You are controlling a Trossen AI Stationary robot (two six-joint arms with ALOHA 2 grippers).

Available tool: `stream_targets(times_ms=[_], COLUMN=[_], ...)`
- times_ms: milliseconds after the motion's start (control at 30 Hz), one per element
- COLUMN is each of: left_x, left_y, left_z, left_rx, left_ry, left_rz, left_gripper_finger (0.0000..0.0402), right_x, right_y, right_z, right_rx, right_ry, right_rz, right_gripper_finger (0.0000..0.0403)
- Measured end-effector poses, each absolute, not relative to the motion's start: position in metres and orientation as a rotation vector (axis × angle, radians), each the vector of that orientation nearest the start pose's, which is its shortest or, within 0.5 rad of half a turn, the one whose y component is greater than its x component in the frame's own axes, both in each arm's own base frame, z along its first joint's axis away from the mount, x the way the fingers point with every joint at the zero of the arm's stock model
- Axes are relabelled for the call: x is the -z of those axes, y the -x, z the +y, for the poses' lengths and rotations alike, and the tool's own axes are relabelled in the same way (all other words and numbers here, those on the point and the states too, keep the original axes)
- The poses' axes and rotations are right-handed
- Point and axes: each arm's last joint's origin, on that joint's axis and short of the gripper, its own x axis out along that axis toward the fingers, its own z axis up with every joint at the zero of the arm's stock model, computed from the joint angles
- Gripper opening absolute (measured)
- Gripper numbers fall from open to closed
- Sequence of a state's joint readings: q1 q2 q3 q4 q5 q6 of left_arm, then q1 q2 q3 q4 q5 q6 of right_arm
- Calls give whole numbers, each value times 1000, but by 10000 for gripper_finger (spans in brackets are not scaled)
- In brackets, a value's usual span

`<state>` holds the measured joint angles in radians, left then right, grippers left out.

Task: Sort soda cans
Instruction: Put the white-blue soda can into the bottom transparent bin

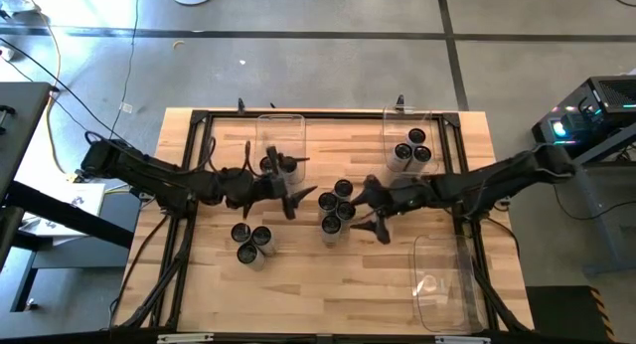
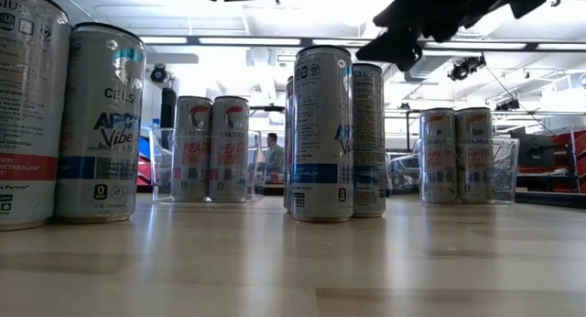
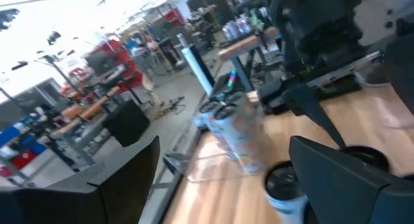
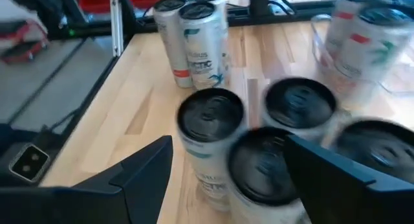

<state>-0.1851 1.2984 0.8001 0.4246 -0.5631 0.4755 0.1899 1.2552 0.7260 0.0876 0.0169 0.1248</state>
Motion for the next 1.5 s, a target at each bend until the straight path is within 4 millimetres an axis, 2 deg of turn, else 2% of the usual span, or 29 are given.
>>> stream_targets(times_ms=[167, 333, 467, 700, 900, 1000, 1067, 1200, 1333, 1500], left_x=[-284, -279, -268, -253, -250, -244, -239, -232, -223, -211], left_y=[-283, -286, -287, -279, -269, -267, -268, -276, -285, -295], left_z=[-47, -70, -92, -125, -143, -147, -147, -146, -141, -131], left_rx=[-320, -277, -313, -433, -408, -374, -293, -177, -199, -242], left_ry=[-449, -415, -386, -319, -193, -170, -172, -128, -120, -133], left_rz=[148, 111, 123, 146, 131, 163, 203, 227, 237, 266], left_gripper_finger=[339, 339, 339, 339, 339, 339, 339, 339, 339, 339], right_x=[-247, -248, -241, -245, -259, -264, -267, -261, -251, -249], right_y=[-284, -308, -323, -335, -338, -336, -334, -329, -327, -326], right_z=[71, 80, 84, 99, 121, 125, 126, 123, 121, 118], right_rx=[-191, -215, -220, -98, -52, 8, 64, 109, 136, 172], right_ry=[56, 137, 164, 149, 205, 225, 225, 169, 157, 129], right_rz=[433, 440, 506, 664, 639, 642, 664, 726, 747, 744], right_gripper_finger=[287, 287, 287, 287, 287, 287, 287, 287, 287, 287])
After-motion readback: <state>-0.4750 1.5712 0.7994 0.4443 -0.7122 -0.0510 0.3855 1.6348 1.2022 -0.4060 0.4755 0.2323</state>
